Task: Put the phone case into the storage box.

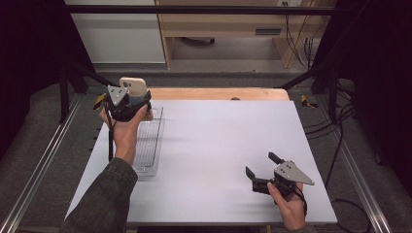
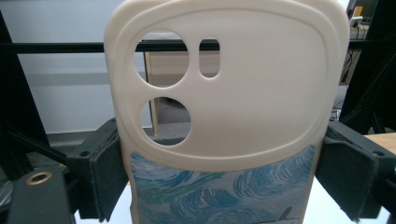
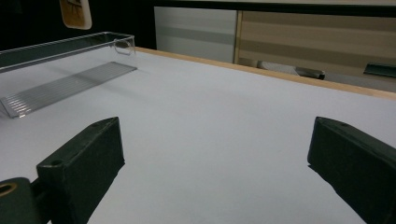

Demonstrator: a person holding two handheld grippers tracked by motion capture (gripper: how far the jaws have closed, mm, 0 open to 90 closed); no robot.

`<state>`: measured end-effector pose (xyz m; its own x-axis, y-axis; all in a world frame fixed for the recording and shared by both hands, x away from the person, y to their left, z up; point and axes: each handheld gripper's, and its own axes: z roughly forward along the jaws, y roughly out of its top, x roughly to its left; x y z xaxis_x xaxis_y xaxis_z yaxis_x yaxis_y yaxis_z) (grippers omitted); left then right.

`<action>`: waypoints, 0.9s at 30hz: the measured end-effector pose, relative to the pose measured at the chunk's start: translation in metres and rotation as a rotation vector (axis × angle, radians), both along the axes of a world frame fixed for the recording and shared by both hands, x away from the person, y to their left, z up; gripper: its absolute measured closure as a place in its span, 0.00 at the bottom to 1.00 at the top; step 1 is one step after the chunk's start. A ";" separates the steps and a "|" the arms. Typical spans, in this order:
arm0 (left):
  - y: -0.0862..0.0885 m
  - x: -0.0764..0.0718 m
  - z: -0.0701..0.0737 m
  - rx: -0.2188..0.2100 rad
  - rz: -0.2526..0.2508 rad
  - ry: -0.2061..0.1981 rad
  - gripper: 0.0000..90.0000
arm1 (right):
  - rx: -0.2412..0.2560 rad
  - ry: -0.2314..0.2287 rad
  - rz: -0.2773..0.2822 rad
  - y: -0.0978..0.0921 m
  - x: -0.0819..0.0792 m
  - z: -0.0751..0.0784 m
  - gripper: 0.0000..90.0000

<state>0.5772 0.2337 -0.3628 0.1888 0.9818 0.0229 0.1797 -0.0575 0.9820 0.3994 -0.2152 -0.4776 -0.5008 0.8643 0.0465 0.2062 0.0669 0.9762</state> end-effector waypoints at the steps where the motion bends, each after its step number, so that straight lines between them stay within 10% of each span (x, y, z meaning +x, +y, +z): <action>1: -0.001 0.001 -0.001 0.003 -0.002 0.001 0.13 | 0.000 -0.001 0.001 0.000 0.000 0.000 0.04; 27: -0.010 0.010 -0.014 0.014 -0.007 0.021 0.13 | -0.006 -0.003 0.009 0.003 0.001 -0.001 0.04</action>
